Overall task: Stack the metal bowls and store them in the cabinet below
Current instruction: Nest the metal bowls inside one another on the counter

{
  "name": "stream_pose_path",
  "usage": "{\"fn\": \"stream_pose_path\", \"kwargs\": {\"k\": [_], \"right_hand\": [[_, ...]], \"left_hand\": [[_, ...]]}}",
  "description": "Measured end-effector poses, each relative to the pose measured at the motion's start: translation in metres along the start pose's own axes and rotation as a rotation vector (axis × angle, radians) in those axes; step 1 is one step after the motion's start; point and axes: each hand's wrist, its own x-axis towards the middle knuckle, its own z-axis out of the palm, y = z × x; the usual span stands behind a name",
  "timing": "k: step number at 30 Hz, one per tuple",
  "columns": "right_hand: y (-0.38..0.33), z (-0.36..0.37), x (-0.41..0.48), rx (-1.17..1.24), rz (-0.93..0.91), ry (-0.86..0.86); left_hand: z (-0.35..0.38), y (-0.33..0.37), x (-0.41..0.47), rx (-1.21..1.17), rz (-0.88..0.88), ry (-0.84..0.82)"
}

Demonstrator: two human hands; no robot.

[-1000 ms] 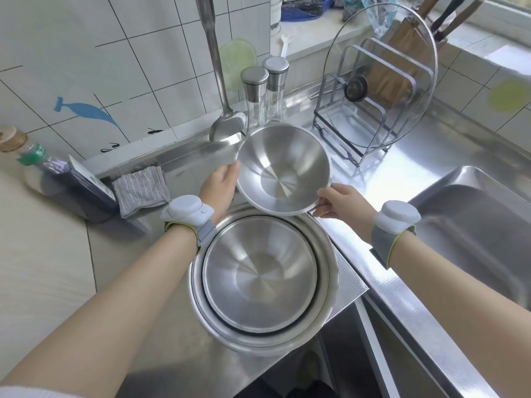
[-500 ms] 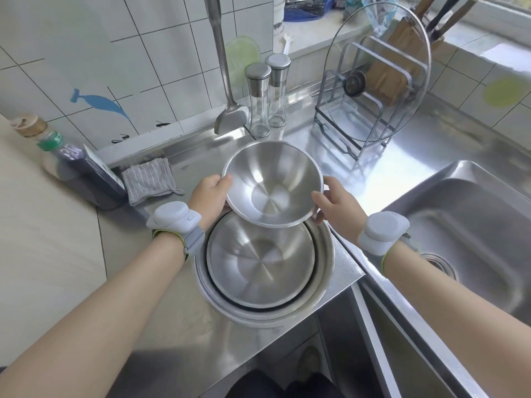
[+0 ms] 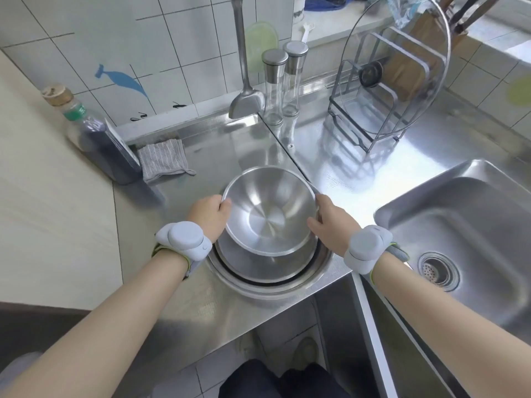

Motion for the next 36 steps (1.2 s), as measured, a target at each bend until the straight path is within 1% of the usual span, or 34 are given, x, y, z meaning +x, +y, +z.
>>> {"fn": "stream_pose_path", "kwargs": {"k": [6, 10, 13, 16, 22, 25, 27, 30, 32, 34, 36], "right_hand": [[0.001, 0.011, 0.000, -0.247, -0.010, -0.049], [0.002, 0.016, 0.001, -0.379, -0.032, -0.023], [0.003, 0.016, 0.004, -0.459, -0.032, -0.040], [0.005, 0.017, 0.005, -0.513, -0.037, -0.058], [0.005, 0.022, 0.007, -0.556, -0.074, -0.029], [0.009, 0.020, 0.008, -0.488, -0.109, -0.006], [0.013, 0.017, 0.007, -0.341, -0.109, 0.030], [0.019, 0.011, 0.007, -0.045, -0.105, 0.140], [0.025, 0.011, 0.007, 0.056, -0.110, 0.250], [0.031, 0.013, 0.005, 0.119, -0.054, 0.300], [0.037, 0.016, 0.004, 0.260, 0.038, 0.243]], "left_hand": [[0.013, -0.017, -0.003, 0.077, -0.062, -0.087], [0.018, -0.019, -0.005, 0.189, -0.022, -0.105], [0.022, -0.017, -0.003, 0.301, 0.012, -0.132], [0.026, -0.016, -0.001, 0.365, 0.036, -0.139], [0.030, -0.020, 0.000, 0.384, 0.049, -0.133], [0.029, -0.021, -0.002, 0.370, 0.069, -0.150], [0.026, -0.023, -0.004, 0.277, 0.052, -0.110], [0.020, -0.027, -0.008, 0.074, 0.005, 0.091], [0.020, -0.032, -0.010, -0.056, -0.024, 0.211], [0.023, -0.036, -0.011, -0.196, -0.098, 0.226], [0.027, -0.039, -0.010, -0.355, -0.232, 0.154]]}}
